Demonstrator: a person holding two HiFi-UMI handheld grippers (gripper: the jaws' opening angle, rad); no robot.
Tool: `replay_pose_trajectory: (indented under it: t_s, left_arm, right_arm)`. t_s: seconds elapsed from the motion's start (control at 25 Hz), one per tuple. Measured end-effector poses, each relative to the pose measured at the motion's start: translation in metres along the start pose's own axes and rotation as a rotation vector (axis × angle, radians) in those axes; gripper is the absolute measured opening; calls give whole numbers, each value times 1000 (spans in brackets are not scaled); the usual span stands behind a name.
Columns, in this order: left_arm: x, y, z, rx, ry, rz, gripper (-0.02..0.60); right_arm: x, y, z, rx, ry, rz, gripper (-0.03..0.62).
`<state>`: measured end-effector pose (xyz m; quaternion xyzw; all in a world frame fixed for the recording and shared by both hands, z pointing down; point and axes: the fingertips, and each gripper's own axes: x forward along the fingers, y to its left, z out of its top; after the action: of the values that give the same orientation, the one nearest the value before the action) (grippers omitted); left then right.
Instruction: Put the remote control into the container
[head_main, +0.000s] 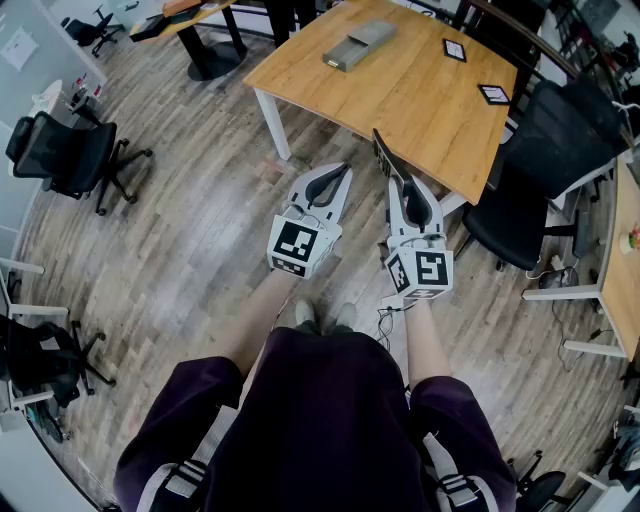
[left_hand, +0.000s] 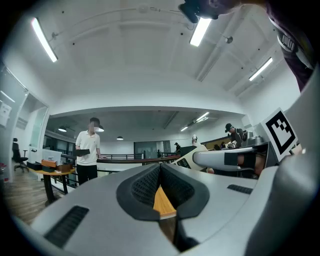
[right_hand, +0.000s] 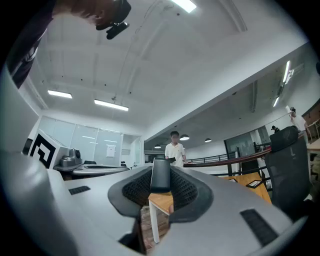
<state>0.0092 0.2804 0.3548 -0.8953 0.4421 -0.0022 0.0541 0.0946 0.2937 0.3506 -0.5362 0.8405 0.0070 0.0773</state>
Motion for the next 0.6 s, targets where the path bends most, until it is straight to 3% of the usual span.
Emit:
replay_pose_trajectory:
  t_s: [0.6]
  left_arm:
    - [43,-15,-12,33,29,29,14]
  right_arm:
    - [6,-43,-12,-13,0,47,107]
